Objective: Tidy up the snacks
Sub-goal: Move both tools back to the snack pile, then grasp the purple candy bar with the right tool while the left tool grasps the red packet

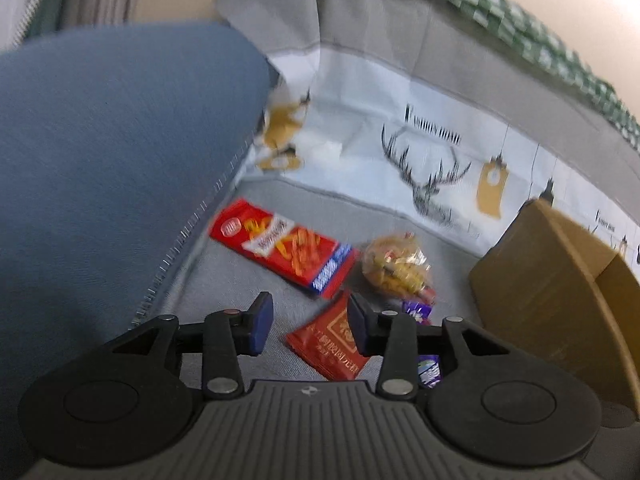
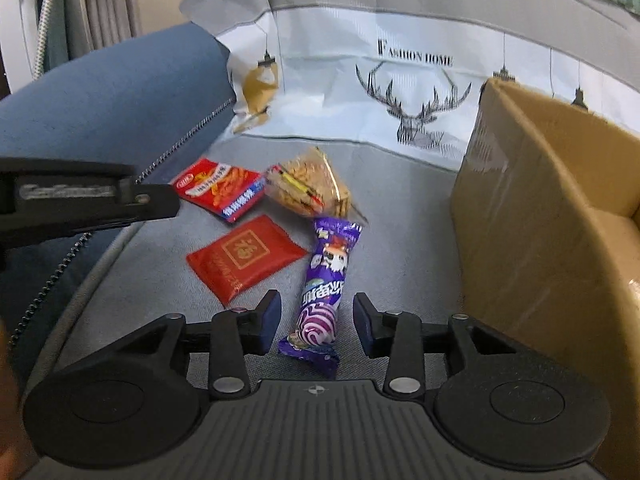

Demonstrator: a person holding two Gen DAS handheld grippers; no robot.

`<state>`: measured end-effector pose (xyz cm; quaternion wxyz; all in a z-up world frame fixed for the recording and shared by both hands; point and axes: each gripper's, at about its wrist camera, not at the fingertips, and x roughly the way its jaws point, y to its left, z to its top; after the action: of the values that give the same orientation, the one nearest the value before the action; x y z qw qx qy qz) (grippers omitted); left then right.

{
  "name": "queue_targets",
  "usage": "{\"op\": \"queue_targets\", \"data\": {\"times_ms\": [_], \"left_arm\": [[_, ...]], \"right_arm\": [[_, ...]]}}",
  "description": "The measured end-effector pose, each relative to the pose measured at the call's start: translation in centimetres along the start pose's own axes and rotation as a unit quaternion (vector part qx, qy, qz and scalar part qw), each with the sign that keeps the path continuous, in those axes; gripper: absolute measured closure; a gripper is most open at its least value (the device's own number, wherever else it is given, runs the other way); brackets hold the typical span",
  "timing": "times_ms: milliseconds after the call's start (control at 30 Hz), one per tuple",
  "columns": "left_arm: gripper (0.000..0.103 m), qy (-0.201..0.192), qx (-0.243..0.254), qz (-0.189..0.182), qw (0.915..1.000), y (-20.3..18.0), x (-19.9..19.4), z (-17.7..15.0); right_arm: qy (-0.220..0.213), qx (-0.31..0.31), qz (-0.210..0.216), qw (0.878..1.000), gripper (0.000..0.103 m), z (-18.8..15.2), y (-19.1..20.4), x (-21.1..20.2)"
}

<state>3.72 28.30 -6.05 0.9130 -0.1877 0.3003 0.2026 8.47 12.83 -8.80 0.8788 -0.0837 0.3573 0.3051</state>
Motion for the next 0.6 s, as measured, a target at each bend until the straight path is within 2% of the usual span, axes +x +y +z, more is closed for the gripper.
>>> {"op": "queue_targets", "data": {"times_ms": [67,133,167,200,433,567,600], "left_arm": [[0.047,0.001,0.02,-0.004,0.9998,-0.5,1.0,0.0],[0.022,-0.007,0.046,-0.007,0.9989,-1.3,1.4,-0.2],[0.019,-0.01,0.06,-0.01,0.9981,-1.7,1.7,-0.3],[0.019,-0.008,0.07,-0.014,0.9974,-2.1,1.9,-0.4],[0.018,0.06,0.118,-0.015,0.991,-3.3,5.1,-1.5],[0.017,0.058,0.161,-0.005,0.9853,-4.3,5.4,-2.4],[0.02,0.059,0.163,-0.007,0.9849,-4.3,5.3,-2.5]], "right_arm": [[0.005,-0.002,0.001,1.0,0.062,-0.1,0.1,0.4],[0.008,-0.001,-0.003,1.0,0.065,-0.1,0.0,0.8],[0.01,0.0,-0.005,1.0,0.069,-0.1,-0.1,1.0],[0.012,0.003,-0.005,1.0,0.078,-0.1,-0.3,1.2],[0.013,-0.006,-0.011,1.0,0.078,-0.3,0.1,1.4],[0.014,-0.014,-0.02,1.0,0.078,-0.5,0.2,1.2],[0.015,-0.016,-0.022,1.0,0.078,-0.6,0.2,1.1]]}}
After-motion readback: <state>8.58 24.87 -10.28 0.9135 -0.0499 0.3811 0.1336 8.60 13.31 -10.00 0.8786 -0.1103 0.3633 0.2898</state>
